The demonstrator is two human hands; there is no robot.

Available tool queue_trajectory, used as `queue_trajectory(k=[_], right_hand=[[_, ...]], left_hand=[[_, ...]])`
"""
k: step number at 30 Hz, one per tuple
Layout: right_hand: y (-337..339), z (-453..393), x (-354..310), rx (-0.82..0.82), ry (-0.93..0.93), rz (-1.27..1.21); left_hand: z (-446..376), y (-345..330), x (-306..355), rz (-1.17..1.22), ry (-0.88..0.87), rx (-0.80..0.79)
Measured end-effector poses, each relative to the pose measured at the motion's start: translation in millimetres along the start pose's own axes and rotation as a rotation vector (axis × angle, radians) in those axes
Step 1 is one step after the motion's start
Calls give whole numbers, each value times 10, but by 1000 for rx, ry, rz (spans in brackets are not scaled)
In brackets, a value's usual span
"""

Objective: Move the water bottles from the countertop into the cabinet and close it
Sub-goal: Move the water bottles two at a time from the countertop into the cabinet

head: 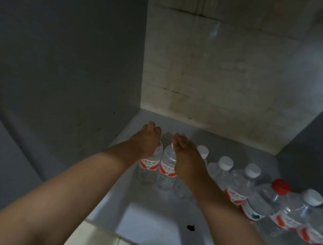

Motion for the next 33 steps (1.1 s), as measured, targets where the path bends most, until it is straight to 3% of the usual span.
queue_trajectory(k=[14,23,28,33], right_hand=[[-35,23,-33,-22,-33,-52],[34,37,-40,-103,-59,20],[224,246,-191,-75,-83,-4],[731,771,-575,-266,-89,10]], left_hand=[[-18,-36,-11,82,-8,24],[233,-38,-81,242,21,-67],[760,110,-244,230,138,-1],[1901,454,-347,266,318,-70]])
Point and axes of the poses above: each hand's wrist, its own z-axis away from the middle knuckle, its own y-axis out of the back of the hand, x = y × z, the point moved 6 cm from there along -z, towards the middle knuckle, and after that the axes turned 14 degrees about z, right-handed, at the moved point
